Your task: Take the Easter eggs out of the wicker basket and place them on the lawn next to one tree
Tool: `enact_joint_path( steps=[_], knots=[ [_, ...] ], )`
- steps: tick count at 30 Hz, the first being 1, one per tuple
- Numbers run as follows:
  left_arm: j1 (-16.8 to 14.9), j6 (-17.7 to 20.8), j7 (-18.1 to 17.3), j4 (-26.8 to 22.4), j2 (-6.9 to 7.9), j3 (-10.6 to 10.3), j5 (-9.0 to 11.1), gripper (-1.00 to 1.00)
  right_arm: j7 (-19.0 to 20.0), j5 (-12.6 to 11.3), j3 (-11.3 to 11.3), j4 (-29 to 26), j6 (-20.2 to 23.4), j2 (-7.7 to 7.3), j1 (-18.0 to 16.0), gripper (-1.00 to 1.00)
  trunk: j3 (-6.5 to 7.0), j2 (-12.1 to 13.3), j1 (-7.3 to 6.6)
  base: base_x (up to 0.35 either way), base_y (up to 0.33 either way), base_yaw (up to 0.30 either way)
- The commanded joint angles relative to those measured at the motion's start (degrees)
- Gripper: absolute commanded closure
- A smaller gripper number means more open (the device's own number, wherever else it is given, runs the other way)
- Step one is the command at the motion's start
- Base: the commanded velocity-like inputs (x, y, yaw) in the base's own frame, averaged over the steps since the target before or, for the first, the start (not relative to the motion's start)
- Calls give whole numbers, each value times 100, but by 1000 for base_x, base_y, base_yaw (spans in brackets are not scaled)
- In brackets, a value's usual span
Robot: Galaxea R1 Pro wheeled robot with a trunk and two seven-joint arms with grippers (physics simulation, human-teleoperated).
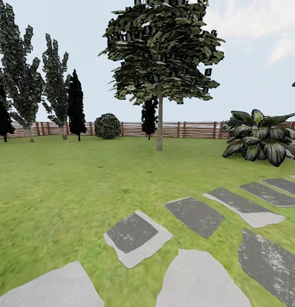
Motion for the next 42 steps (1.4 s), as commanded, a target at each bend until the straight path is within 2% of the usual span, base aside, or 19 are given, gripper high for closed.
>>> enact_joint_path(
  steps=[1,8,34,42],
  knots=[
    [2,-4,-19,-11,1,3,24,-100,2,-2,-10,5,-19,1,-3,-100,-5,-2,3,315,0,19],
    [2,-4,-19,-11,1,2,24,-100,2,-2,-10,5,-19,1,-3,-100,-5,-2,3,315,0,161],
    [2,-4,-19,-11,0,0,24,-100,2,-2,-10,5,-19,1,-3,-100,-5,-2,3,315,0,265],
    [2,-4,-19,-9,1,3,24,-100,2,-2,-10,5,-19,1,-3,-100,-5,-2,3,315,0,76]
  ],
)
